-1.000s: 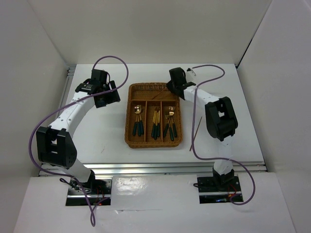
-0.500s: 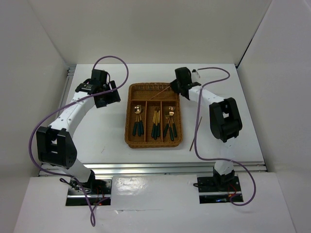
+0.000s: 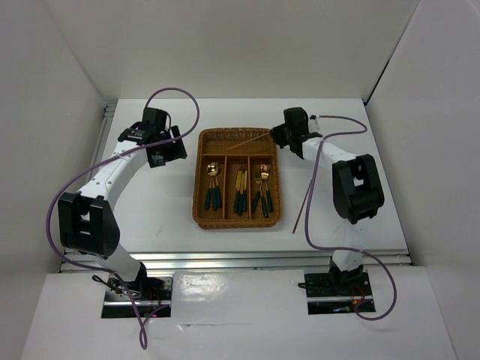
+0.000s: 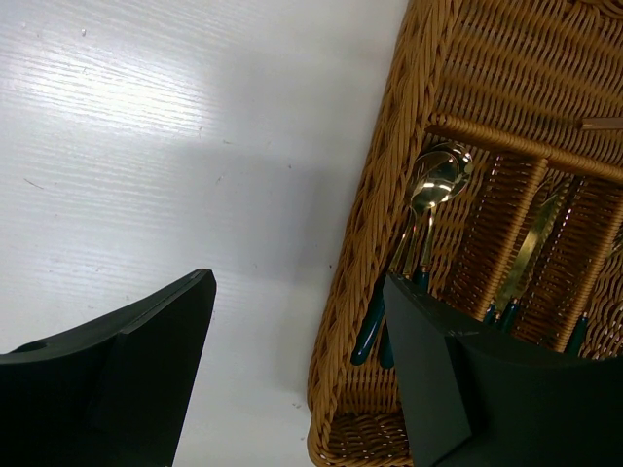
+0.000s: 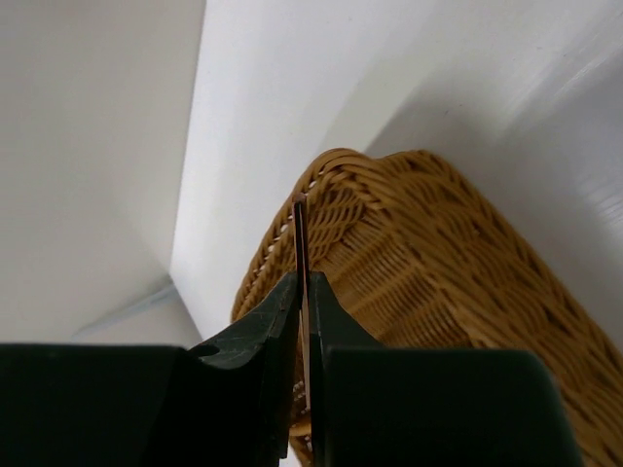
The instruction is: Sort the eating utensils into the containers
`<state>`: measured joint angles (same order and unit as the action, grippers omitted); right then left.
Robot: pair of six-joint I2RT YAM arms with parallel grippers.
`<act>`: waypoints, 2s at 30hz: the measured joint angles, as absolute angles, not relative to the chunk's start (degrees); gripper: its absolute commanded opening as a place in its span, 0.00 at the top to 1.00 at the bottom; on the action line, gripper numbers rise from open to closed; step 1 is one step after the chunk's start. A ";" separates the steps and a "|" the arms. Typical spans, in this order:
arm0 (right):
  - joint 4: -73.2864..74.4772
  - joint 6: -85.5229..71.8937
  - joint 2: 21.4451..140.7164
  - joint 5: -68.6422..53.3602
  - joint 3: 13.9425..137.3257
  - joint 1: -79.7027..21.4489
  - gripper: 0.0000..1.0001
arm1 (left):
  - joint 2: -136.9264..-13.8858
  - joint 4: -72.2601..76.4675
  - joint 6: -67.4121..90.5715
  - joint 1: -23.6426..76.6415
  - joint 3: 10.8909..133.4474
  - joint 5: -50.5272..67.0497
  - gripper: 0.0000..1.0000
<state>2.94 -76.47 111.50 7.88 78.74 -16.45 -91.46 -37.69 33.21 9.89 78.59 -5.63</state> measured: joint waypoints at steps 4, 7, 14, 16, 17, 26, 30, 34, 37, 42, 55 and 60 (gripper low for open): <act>0.38 -78.63 110.00 6.57 77.56 -16.10 1.00 | -91.46 -37.69 33.21 9.89 78.59 -5.63 0.16; -0.36 -79.68 109.84 5.30 77.56 -15.94 1.00 | -91.46 -37.69 33.21 9.89 78.59 -5.63 0.16; -2.48 -83.90 110.87 0.80 77.56 -15.88 1.00 | -91.77 -37.69 33.21 9.89 78.59 -5.26 0.16; -3.55 -85.10 111.70 0.16 77.67 -16.32 1.00 | -91.83 -37.69 33.21 9.89 78.59 -5.19 0.16; -3.60 -85.49 112.22 0.12 78.04 -16.56 1.00 | -91.83 -37.69 33.21 9.89 78.59 -5.19 0.16; -3.25 -86.02 115.87 2.50 84.03 -22.52 1.00 | -91.85 -37.69 33.21 9.89 78.59 -5.04 0.16; -3.09 -86.02 117.03 3.27 85.10 -24.01 1.00 | -91.85 -37.69 33.21 9.89 78.59 -5.04 0.16; -2.09 -86.02 118.69 4.14 85.41 -23.97 1.00 | -91.85 -37.69 33.21 9.89 78.59 -5.06 0.16; -0.91 -85.89 119.39 4.82 85.41 -23.92 1.00 | -91.85 -37.69 33.21 9.89 78.59 -5.06 0.16; -0.30 -85.01 119.98 5.10 86.11 -23.86 0.85 | -91.85 -37.69 33.21 9.89 78.59 -5.06 0.16; 8.56 -80.60 124.22 4.80 93.08 -23.86 0.51 | -92.31 -37.69 33.21 9.89 78.59 -5.02 0.16; 10.24 -76.58 120.53 6.92 91.07 -23.86 0.50 | -92.84 -37.67 33.21 9.89 78.59 -4.99 0.16</act>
